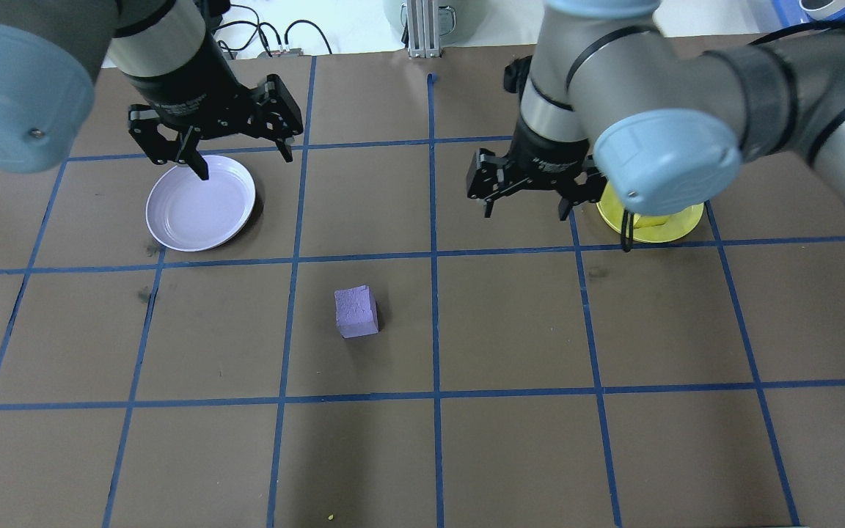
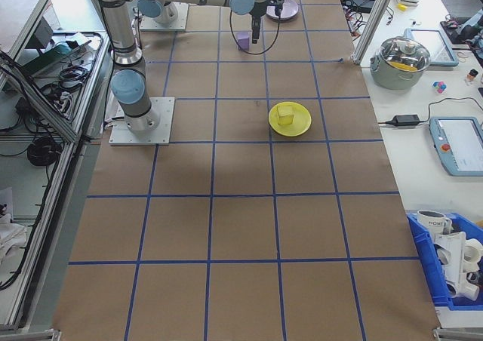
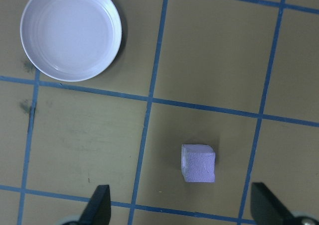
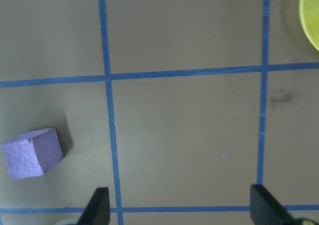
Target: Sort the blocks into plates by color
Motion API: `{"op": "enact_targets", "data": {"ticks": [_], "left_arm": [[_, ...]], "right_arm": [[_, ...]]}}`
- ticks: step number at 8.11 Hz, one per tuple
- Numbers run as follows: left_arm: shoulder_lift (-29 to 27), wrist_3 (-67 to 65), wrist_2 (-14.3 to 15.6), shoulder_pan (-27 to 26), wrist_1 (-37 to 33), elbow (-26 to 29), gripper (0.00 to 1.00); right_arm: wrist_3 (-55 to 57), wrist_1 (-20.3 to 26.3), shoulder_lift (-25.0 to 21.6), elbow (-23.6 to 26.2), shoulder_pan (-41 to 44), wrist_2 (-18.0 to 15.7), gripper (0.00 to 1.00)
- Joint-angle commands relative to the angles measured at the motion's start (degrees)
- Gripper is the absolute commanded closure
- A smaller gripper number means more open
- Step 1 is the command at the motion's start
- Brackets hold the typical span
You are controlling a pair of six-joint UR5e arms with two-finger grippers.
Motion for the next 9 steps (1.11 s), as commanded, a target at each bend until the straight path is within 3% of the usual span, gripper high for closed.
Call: {"op": "enact_targets", "data": {"ticks": [1,2,6,8,9], "left_arm": [[-1.83,-5.33,-0.89,-5.18,0.02,-2.49,0.00],[-1.92,-8.14,-0.98,-6.06,0.02,-3.55,0.00],[-3.93,-7.64,-1.07,-6.33,0.64,-10.58,0.00],[-7.27,-7.38,-7.37,-6.33,1.42,-10.67,0.00],[-8.85,-7.29,-7.48,-6.33,1.78,-10.76,0.00]], "right_arm": [[-2.83,16.42,-2.44,-11.59,-6.88,-2.87,0.00],[-2.83,20.65,-2.43,-13.38,-7.15,-3.50,0.00],[-2.83,20.61,-2.44,-13.22,-6.98,-2.63,0.00],[-6.58,20.60,-2.52,-13.14,-6.98,-2.45,0.00],[-7.48,20.52,-2.78,-13.14,-6.98,-2.71,0.00]]}}
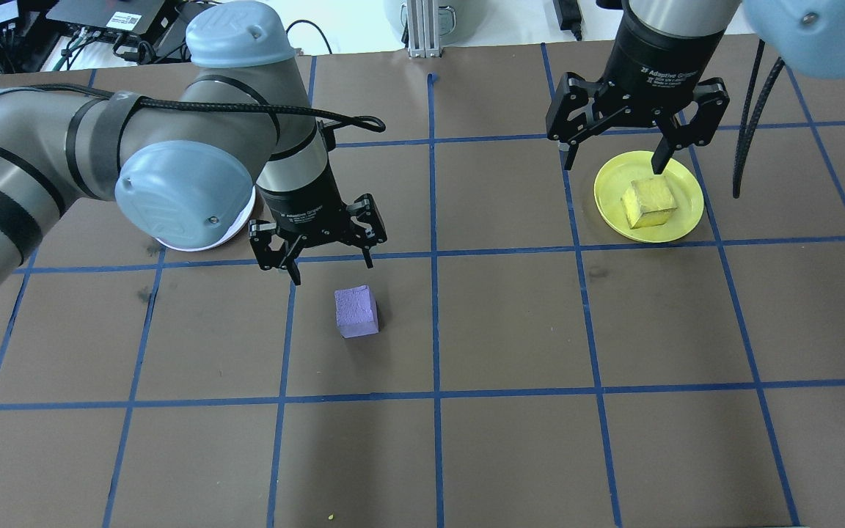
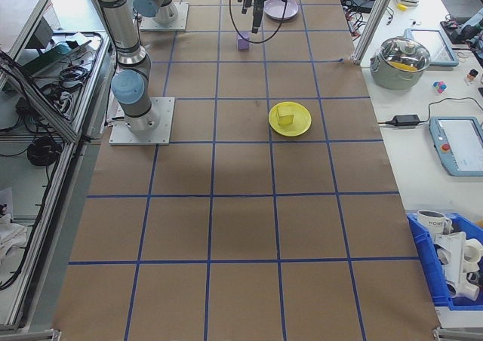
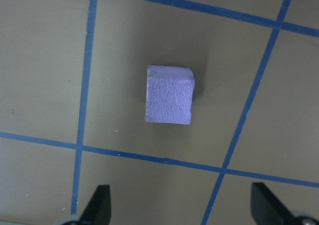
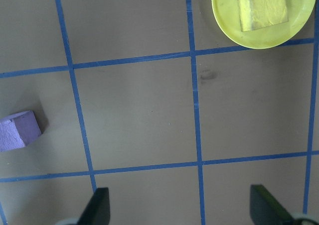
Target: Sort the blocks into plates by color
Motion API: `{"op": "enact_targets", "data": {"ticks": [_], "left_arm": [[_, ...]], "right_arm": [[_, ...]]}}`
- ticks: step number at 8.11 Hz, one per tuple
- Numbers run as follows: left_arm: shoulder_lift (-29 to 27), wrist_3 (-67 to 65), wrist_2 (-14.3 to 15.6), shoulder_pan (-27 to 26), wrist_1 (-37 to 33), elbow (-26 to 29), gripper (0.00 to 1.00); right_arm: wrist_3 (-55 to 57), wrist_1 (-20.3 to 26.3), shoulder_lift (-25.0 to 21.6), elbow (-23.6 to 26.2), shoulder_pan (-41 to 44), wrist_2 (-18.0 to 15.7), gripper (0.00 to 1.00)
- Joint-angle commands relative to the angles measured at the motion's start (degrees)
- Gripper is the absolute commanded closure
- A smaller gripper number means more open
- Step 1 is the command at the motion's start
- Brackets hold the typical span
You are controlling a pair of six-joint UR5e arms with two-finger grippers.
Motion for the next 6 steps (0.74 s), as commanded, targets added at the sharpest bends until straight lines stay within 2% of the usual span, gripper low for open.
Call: {"op": "enact_targets", "data": {"ticks": [1,6], "left_arm": [[-4.34,0.69,-2.33,0.00,0.66,-0.39,0.00],[-10.58,4.30,-2.15,0.00,2.86,-2.41,0.00]], "right_arm": [[-2.83,-0.28,-0.02,0.04,0.01,-0.15,0.00],[-2.92,-0.28,-0.19,0.13,0.10,-0.24,0.00]]}}
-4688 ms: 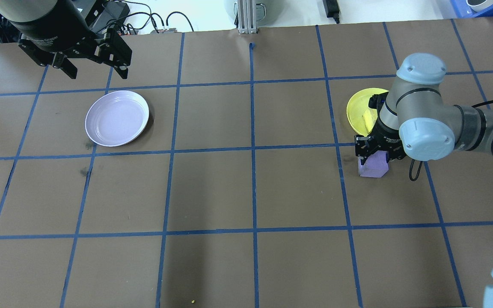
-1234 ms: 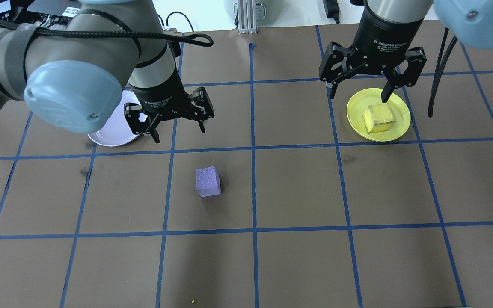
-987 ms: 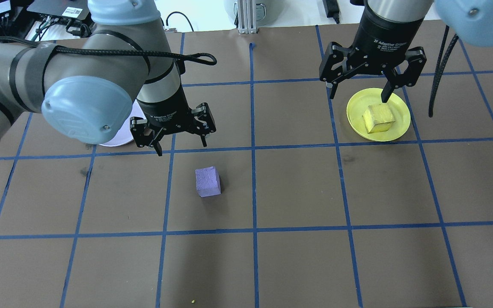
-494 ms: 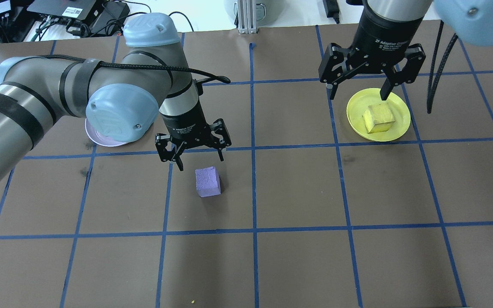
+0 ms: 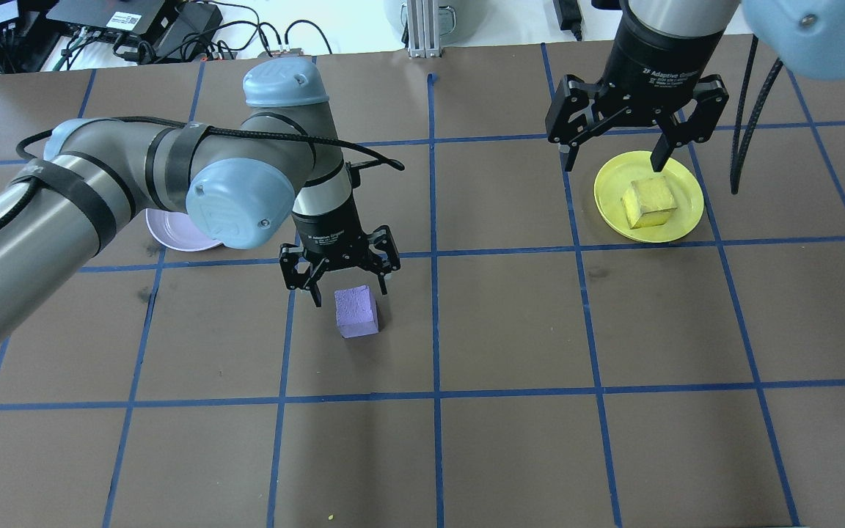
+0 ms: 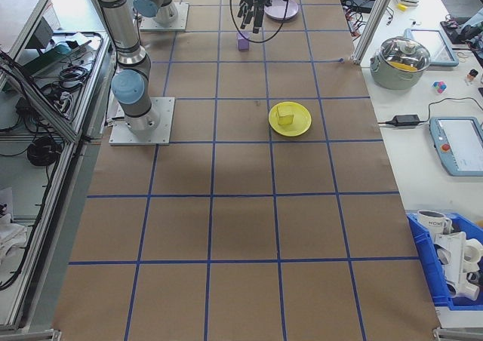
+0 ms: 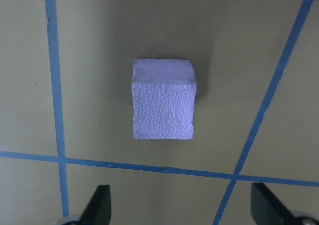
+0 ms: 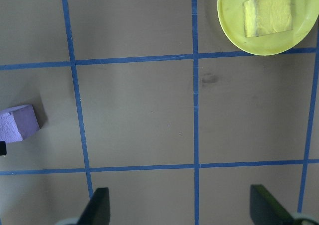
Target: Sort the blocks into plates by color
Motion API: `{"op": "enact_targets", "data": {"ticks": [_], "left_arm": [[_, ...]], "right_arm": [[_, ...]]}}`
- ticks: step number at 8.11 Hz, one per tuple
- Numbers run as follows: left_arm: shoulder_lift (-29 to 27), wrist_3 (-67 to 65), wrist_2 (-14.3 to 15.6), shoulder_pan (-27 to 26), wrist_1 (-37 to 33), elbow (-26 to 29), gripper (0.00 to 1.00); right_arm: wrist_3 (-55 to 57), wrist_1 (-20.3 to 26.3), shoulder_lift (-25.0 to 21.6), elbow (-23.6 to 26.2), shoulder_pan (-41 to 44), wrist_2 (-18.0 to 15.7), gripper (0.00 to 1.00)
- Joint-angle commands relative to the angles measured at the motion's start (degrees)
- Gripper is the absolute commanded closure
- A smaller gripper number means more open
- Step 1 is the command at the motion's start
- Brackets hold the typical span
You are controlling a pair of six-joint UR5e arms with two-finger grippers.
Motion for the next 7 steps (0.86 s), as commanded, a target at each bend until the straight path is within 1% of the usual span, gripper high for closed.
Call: {"op": "enact_targets", "data": {"ticks": [1,2,6,7], "left_arm": [[-4.55,0.39,-0.15,0.00,2.15,-1.24,0.00],[-6.05,0.48,-0.15,0.00,4.25,-1.59,0.00],[-8.87,1.36,-0.06,0.17,7.35,-1.51,0.00],[-9.83,1.45,-0.06,0.17,9.70,-1.60,0.00]], "right_arm": [[-0.09,0.01,-0.11,0.03,0.00,0.00,0.00],[-0.27,0.01,-0.19,0.03,0.00,-0.08,0.00],[-0.97,0.01,-0.20,0.03,0.00,-0.08,0.00],[-0.97,0.01,-0.20,0.03,0.00,-0.08,0.00]]}}
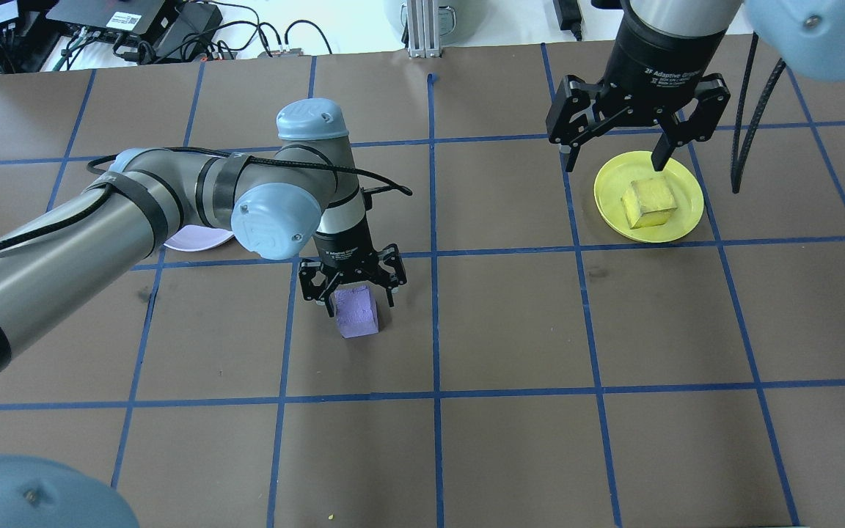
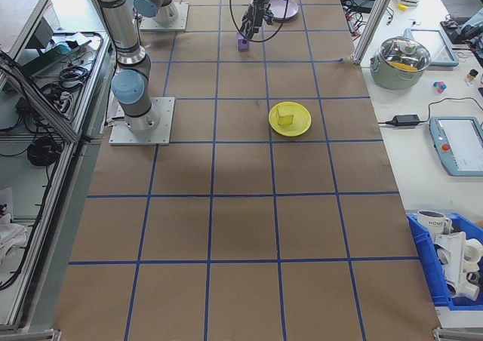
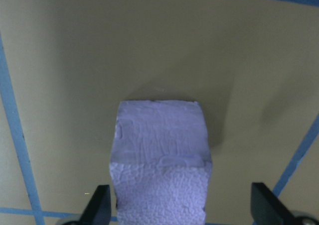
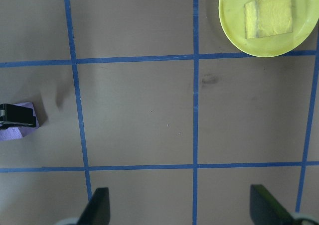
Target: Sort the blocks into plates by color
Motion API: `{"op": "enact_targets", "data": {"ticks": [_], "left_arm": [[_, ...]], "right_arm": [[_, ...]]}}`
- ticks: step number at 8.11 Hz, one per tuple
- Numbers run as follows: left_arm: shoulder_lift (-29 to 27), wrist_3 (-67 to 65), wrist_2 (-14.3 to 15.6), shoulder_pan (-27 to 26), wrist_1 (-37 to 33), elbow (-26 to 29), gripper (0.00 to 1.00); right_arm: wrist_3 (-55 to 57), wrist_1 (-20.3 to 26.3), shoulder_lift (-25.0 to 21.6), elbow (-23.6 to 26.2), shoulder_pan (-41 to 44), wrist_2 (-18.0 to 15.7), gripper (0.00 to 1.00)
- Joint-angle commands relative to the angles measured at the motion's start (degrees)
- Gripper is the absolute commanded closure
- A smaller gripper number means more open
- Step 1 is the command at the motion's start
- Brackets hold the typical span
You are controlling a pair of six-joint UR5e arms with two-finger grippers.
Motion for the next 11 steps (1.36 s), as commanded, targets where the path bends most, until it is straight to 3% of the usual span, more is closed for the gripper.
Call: {"op": "enact_targets", "data": {"ticks": [1,2,3,4,5,8,10,11], "left_arm": [[-1.86,0.22,-0.07,0.05,3.95,-0.08,0.08],[-1.95,0.21,0.02,0.05,4.04,-0.08,0.51],[-1.95,-0.05,-0.24,0.05,4.05,-0.17,0.56],[-1.78,0.04,-0.33,0.05,4.05,-0.08,0.85],[-1.00,-0.13,-0.50,0.05,4.13,0.27,1.00],[3.13,0.48,0.37,0.57,-0.06,0.80,1.00],[6.12,2.65,5.44,2.32,-4.80,5.25,1.00],[6.31,6.59,5.73,4.59,-7.18,9.28,1.00]], "right_arm": [[-0.05,0.00,0.04,0.00,0.00,-0.05,0.00],[0.04,0.00,0.04,0.00,0.00,0.04,0.00],[0.04,0.00,0.12,0.00,0.00,0.04,0.00],[0.04,-0.09,0.12,0.00,0.00,0.04,0.00],[0.04,0.00,0.12,0.00,0.00,0.04,0.00],[0.04,0.00,0.21,0.00,0.00,0.04,0.00],[0.13,0.00,0.21,-0.09,0.00,0.04,0.00],[0.13,0.00,0.21,0.00,0.00,0.04,0.00]]}}
